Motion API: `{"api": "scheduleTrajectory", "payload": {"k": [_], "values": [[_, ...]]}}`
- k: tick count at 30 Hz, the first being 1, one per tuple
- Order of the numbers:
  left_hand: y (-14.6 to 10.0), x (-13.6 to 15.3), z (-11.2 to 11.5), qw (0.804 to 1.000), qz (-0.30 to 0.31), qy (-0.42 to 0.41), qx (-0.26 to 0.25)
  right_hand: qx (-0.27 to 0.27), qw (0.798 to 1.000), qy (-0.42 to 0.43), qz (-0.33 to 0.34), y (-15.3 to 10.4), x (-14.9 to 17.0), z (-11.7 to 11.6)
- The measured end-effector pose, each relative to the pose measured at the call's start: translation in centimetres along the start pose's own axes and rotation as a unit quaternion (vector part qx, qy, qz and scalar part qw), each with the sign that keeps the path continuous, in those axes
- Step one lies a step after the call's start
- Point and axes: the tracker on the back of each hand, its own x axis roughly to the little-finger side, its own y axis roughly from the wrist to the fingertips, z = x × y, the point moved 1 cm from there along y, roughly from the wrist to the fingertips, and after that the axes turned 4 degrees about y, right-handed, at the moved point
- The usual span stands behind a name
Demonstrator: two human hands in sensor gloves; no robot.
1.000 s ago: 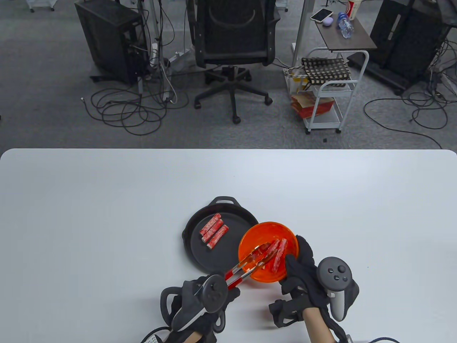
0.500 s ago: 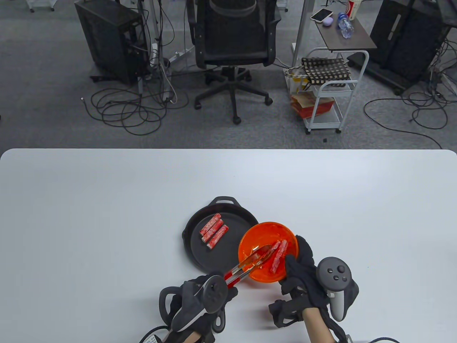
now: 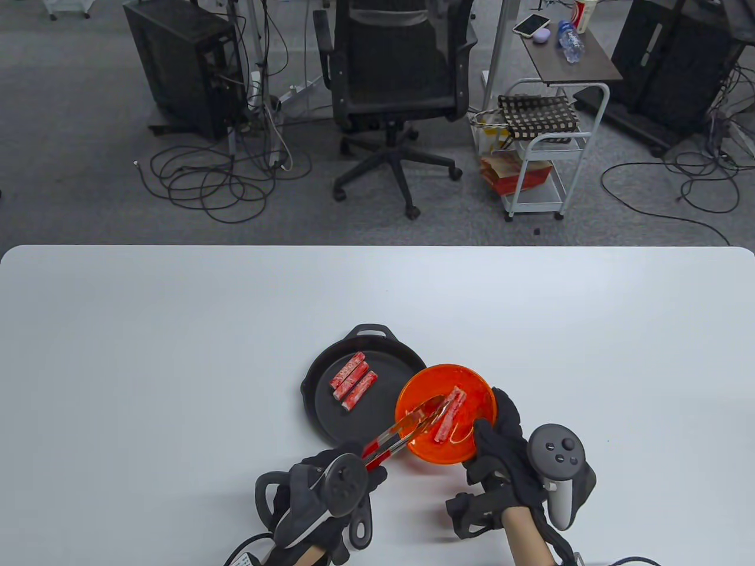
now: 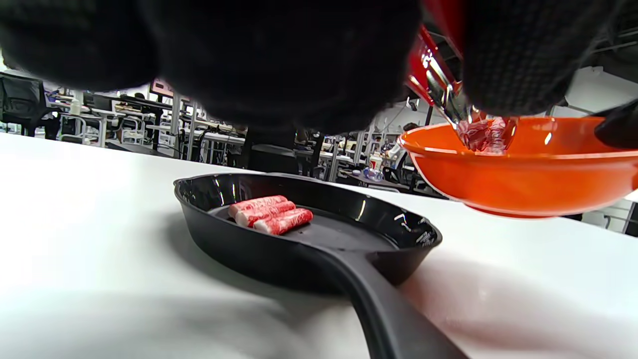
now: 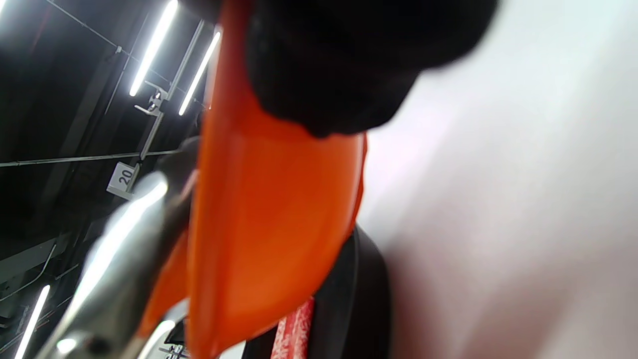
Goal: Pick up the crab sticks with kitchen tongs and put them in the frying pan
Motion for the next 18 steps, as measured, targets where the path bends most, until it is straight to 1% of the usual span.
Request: {"api": "scheduleTrajectory", "payload": {"k": [5, 11, 14, 18], "values": [[0.0, 1.1, -1.0, 1.0, -0.015, -0.015, -0.018, -0.003, 1.0, 0.001, -0.002, 0.0, 0.0, 0.0], [0.4, 3.8, -1.8, 0.997, -0.061, -0.034, -0.034, -0.004, 1.0, 0.003, -0.004, 0.0, 0.0, 0.0], [0.8, 5.1, -1.7, 0.995, -0.085, -0.031, -0.034, -0.004, 1.0, 0.003, -0.005, 0.0, 0.0, 0.0], [1.5, 6.3, -0.7, 0.994, -0.103, -0.021, -0.013, -0.004, 1.0, 0.004, -0.006, 0.0, 0.0, 0.0]]}}
